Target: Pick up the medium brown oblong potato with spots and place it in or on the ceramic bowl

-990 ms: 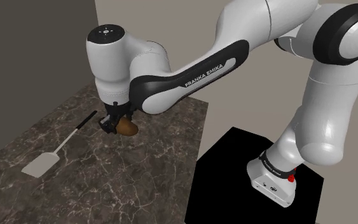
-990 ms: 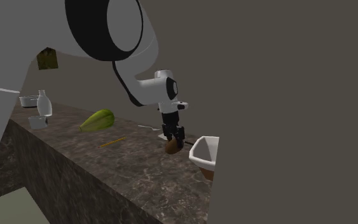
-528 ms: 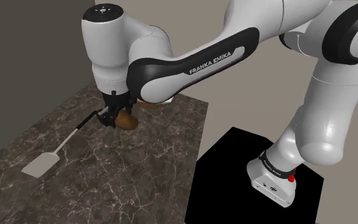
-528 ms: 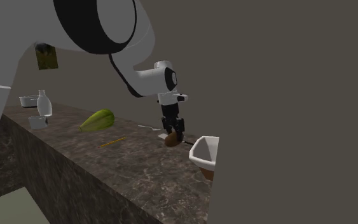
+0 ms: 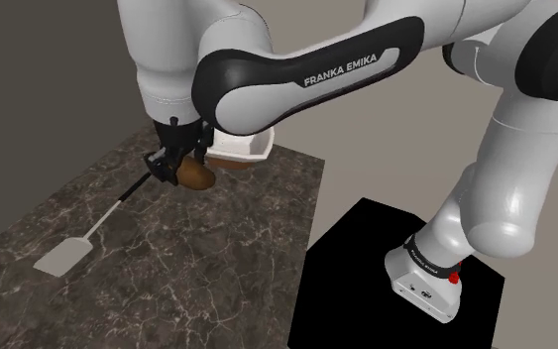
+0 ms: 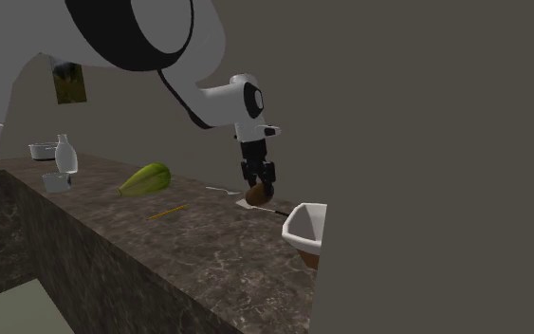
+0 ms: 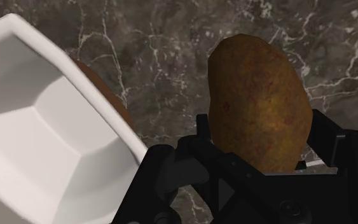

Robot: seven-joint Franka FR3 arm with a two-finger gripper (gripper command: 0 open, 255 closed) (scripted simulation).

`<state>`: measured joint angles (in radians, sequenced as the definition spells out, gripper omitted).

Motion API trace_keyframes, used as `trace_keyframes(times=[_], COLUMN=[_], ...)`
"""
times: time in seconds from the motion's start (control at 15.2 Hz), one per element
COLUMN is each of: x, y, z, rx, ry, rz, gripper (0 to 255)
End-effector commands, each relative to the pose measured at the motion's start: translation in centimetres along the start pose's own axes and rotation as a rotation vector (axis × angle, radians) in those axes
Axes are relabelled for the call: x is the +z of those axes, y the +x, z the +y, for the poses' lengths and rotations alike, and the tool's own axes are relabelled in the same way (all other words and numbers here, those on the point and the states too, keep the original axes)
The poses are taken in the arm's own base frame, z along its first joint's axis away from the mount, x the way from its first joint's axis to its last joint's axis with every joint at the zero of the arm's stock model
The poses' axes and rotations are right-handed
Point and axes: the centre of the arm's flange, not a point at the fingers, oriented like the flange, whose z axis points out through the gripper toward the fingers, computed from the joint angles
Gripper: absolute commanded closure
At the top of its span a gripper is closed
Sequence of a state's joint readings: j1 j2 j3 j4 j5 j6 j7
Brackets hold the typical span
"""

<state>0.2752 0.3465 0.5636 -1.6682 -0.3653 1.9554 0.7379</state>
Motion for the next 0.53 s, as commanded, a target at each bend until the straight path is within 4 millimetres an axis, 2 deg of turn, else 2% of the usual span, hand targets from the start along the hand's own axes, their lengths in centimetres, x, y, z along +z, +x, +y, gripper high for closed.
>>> trace_keyframes(times=[0.0,0.46], x=[-1.0,-4.6], y=[0.1,0.5], z=[0.1,0.6], rx=[0.0,0.0], ry=[0.0,0.0], rz=[0.0,0.0], gripper=[255,255])
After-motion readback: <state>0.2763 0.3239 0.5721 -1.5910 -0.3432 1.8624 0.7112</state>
